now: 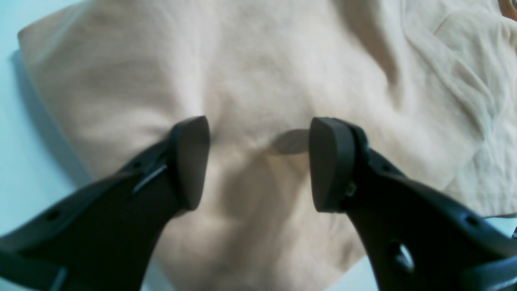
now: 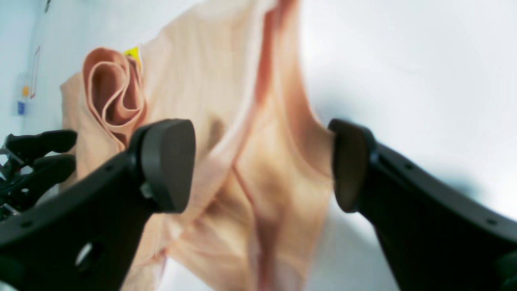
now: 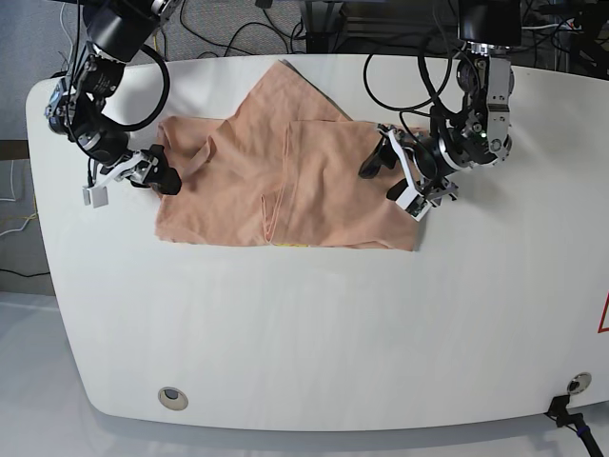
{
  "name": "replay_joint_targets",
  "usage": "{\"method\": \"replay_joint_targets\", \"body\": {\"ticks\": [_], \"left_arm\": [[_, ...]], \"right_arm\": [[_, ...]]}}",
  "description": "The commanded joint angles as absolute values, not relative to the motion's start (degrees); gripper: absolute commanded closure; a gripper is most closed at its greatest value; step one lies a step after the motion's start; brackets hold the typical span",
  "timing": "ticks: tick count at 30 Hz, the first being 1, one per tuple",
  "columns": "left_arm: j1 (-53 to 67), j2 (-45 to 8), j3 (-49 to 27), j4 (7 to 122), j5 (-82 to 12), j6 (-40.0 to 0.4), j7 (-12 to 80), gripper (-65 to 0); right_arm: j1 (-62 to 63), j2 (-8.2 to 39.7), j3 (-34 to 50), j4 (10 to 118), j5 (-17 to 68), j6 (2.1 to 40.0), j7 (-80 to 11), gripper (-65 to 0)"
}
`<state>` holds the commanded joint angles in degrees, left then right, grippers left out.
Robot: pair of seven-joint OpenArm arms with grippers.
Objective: Fold the T-shirt properly
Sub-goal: 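Grasp the other shirt end with the right gripper and fold it inward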
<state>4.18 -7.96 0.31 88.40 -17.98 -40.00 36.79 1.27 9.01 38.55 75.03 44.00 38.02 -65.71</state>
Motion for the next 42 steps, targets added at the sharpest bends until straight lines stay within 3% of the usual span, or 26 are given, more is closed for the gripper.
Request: {"method": "replay_joint_targets", "body": {"ticks": [6,8,16,20,25,31,37,42], "left_arm": [[4.2,-8.0,0.3,88.4,-18.0,-40.0,36.8,-36.4],[4.2,-8.0,0.3,88.4,-18.0,-40.0,36.8,-36.4],[3.8,-7.7,0.3,88.4,-18.0,-40.0,36.8,-36.4],[3.8,-7.7,0.4,88.4,-18.0,-40.0,36.9,-36.4],[3.8,-6.8,0.4,88.3,-17.9,-40.0,37.0,-36.4],[3.8,-6.8,0.4,88.3,-17.9,-40.0,37.1,-36.4],[3.9,-6.8,0.5,88.6,-18.0,-40.0,37.1,-36.4],[3.8,-8.5,-1.3,93.3,-18.2,-40.0,37.2,-36.4]], "right_arm": [[1.9,6.7,38.2,75.0,44.0,37.8,-65.7,-48.8],[2.1,6.7,38.2,75.0,44.0,37.8,-65.7,-45.4],[2.7,6.4,38.1,79.4,44.0,37.8,-66.8,-0.4],[2.7,4.3,38.0,85.8,43.9,37.7,-68.4,0.0],[1.4,2.7,31.0,93.3,44.0,37.3,-68.4,0.0],[-0.7,-2.2,23.4,102.7,44.0,31.9,-68.4,0.0],[-2.0,-5.8,17.4,104.0,43.7,31.9,-68.4,0.0],[-2.0,-5.8,16.8,104.0,43.7,31.9,-68.4,0.0]]}}
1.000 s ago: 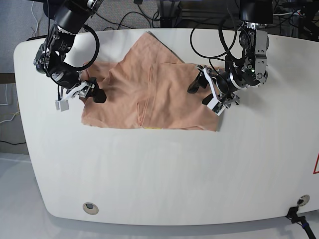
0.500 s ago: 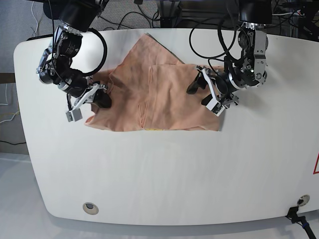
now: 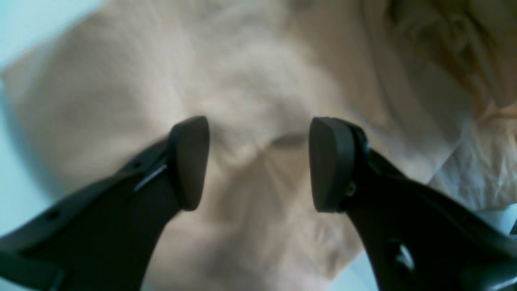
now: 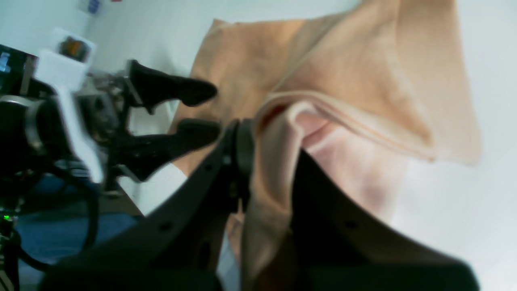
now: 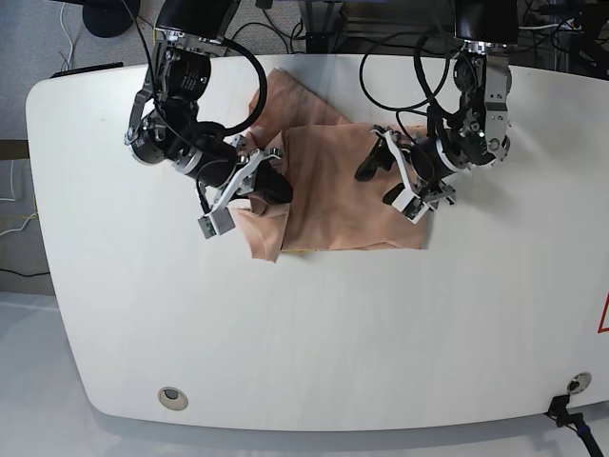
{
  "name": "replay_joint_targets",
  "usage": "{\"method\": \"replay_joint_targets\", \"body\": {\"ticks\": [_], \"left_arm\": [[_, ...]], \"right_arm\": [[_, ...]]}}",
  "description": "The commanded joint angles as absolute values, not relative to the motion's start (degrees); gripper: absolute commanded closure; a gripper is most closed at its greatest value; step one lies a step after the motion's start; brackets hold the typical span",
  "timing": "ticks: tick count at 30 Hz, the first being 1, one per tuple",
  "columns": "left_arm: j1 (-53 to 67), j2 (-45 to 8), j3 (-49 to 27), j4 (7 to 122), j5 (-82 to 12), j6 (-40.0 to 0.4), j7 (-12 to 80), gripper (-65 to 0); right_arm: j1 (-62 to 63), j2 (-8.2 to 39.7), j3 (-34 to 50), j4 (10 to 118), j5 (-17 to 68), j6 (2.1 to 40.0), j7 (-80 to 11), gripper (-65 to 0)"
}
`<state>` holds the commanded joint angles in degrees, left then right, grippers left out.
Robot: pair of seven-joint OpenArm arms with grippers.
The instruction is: Fold the T-shirt properly
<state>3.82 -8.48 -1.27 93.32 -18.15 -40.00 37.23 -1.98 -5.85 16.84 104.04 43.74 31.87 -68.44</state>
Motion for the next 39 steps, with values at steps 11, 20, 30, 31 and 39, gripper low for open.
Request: {"method": "replay_joint_targets", "body": {"ticks": [11,20,30,31,39], "left_arm": [[3.3,-12.2,-6.2,92.7,-17.9,-40.0,37.1,-8.0],[4.3,-12.3,-6.3,86.8,-17.9,-40.0,36.8,0.0],[4.4,-11.9,-6.2,81.4,-12.4,-40.0,33.7,0.0],[4.4,-11.9,-6.2,81.4,-12.4,-40.0,33.7,0.0],[4.3,-10.5,-6.1,81.4,-12.3,-40.0,33.8,0.0]], "right_arm": [[-1.9,-5.0,17.2,104.0,43.6,31.9,-68.4,0.0],[-1.9,-4.8,17.2,104.0,43.6,31.9,-68.4,0.0],[-2.6,-7.2,13.7,107.7,43.6,31.1,-68.4,0.0],[-2.6,-7.3,12.8,107.9,43.6,30.8,-68.4,0.0],[-2.8,-9.0,5.1,107.9,43.7,30.7,-68.4,0.0]]}}
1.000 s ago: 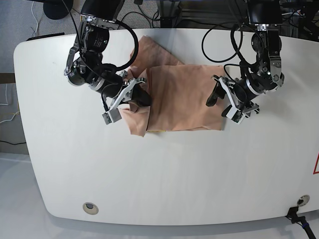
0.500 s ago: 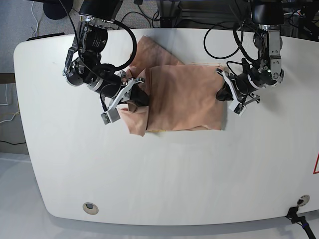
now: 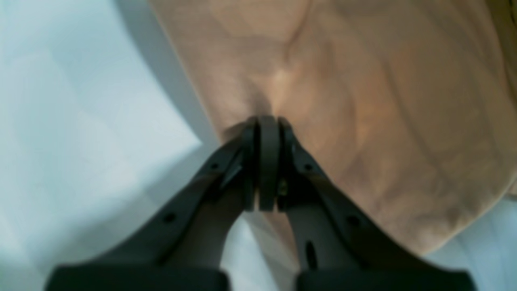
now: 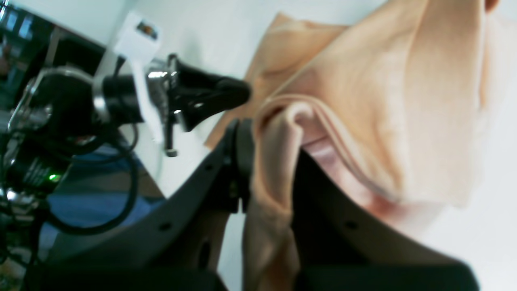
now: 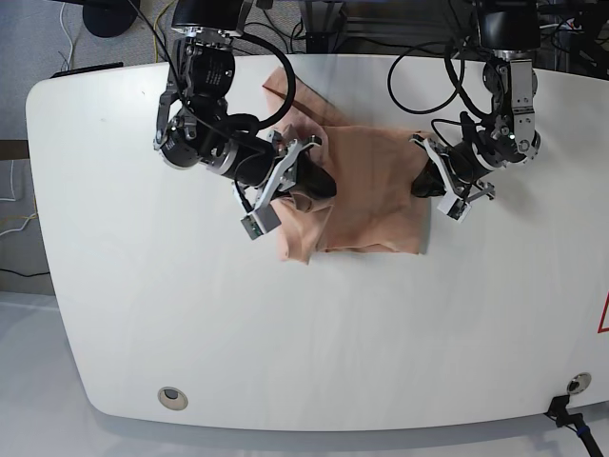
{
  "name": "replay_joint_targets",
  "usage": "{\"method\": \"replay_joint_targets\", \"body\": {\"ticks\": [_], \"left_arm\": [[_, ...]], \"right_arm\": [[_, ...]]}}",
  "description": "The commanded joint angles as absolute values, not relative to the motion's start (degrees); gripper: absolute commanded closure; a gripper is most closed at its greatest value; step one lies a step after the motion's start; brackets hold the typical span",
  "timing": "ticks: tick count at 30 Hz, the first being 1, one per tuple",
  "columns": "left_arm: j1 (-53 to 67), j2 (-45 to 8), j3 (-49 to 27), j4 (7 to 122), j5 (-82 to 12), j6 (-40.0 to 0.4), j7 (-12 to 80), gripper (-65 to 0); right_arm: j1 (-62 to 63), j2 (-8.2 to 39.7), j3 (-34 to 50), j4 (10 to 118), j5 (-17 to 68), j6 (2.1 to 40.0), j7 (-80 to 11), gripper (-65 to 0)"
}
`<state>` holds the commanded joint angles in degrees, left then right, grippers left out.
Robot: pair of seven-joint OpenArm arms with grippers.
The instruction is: Fold the T-shirt properly
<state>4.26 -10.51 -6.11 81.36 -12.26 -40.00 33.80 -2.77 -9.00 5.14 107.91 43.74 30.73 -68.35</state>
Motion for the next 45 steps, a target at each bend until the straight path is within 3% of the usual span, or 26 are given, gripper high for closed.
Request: {"method": "replay_joint_targets", "body": {"ticks": [9,26,32,34,40,45], "left_arm": [[4.4,-8.9,-4.9,81.4,-12.2,-40.0,33.9,0.0],[4.6,-8.9,-3.6,81.5,-12.4,-40.0,33.9,0.0],[4.6,-8.2,-3.6,81.5,-12.4,-40.0,33.9,0.0],[4.6,-8.1,-3.6,81.5,-12.4,-40.0,33.9,0.0],[4.6,-8.7,-3.9,81.9,-12.5,-40.0,33.9,0.0],[4.6,-12.7,-6.5,87.6,-12.4,-40.0,34.1,0.0]], "right_arm": [[-0.7,-9.0,-3.4,105.0,43.9,30.7,-64.0,0.0],[1.8,-9.0,-7.3,100.2,43.6,30.7,-62.5,0.0],[1.8,-9.0,-10.7,100.2,43.6,30.7,-60.8,-33.3],[2.3,-9.0,-10.8,100.2,42.2,30.7,-59.9,-40.6],[4.3,-9.0,-10.8,100.5,37.5,30.7,-59.8,-42.0],[4.9,-8.4,-10.8,100.6,36.0,30.7,-59.8,-42.0]]}}
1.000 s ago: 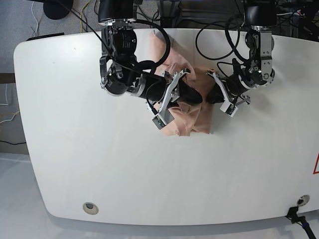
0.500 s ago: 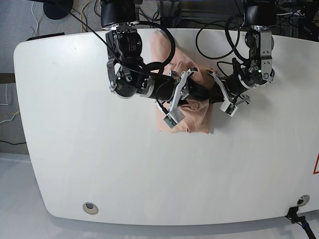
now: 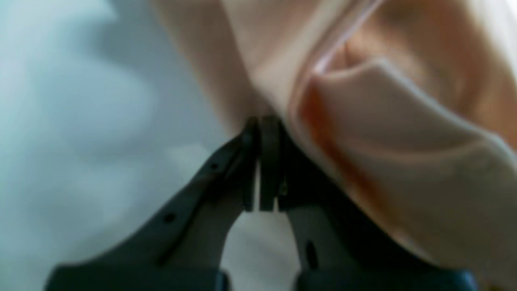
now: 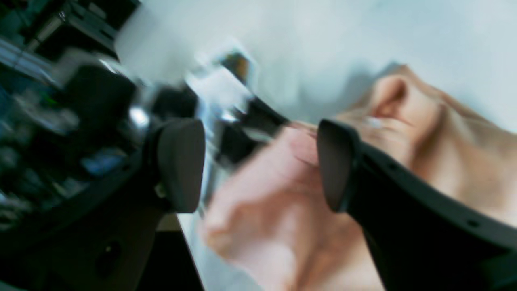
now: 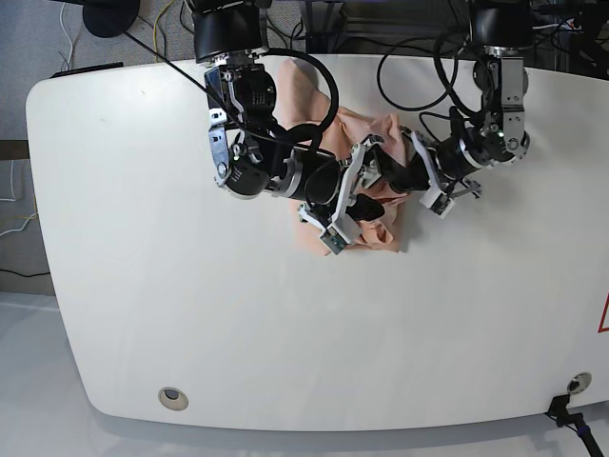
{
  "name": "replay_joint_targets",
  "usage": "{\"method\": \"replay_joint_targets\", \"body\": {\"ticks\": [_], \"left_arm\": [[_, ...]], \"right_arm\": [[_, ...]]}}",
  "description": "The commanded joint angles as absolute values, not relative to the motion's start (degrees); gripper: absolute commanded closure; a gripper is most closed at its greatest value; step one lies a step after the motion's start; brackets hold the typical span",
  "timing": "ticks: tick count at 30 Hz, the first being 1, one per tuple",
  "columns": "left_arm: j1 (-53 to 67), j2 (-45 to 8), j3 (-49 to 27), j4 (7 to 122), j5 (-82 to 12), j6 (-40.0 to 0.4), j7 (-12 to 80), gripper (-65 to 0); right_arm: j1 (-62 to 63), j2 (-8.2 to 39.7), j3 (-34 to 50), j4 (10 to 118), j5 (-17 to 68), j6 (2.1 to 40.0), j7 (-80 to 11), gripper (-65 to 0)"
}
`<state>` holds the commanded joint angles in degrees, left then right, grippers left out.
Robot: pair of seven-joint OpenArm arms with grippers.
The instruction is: Fold the T-shirt properly
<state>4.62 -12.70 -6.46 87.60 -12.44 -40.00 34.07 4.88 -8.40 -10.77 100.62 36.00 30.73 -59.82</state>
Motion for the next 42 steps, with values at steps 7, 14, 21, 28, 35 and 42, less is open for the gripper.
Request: {"method": "replay_joint_targets", "body": {"ticks": [7,14,21,28,35,42], "left_arm": [[4.5,-13.8,-12.0,96.5,-12.4,-40.0,38.5,0.0],[6.7,-11.3,-9.3,104.3,-12.5,-40.0,43.6,0.0],[9.8,-8.3,-1.6,104.0,-12.3,-40.0,43.3,0.0],[12.4,-8.0,0.8,104.1,-12.4,-40.0,43.3,0.0],[14.1,-8.0,0.8,104.0,-12.3,-40.0,43.3,0.0],[14.1,-8.0,0.8,104.0,-12.4,-40.0,43.3,0.0]], "right_arm": [[4.9,-6.2,-10.9,100.6,36.0,30.7,-59.8,-42.0],[4.9,-3.6,-10.6,100.4,35.9,30.7,-59.7,-41.9],[6.1,-2.4,-10.5,100.2,35.9,30.7,-59.6,-41.9],[10.7,-3.3,-10.8,100.1,26.2,31.2,-58.8,-41.9],[12.6,-3.6,-10.8,95.0,23.3,31.1,-51.7,-40.1],[13.7,-3.6,-10.9,87.2,20.5,30.8,-43.4,-3.0]]}}
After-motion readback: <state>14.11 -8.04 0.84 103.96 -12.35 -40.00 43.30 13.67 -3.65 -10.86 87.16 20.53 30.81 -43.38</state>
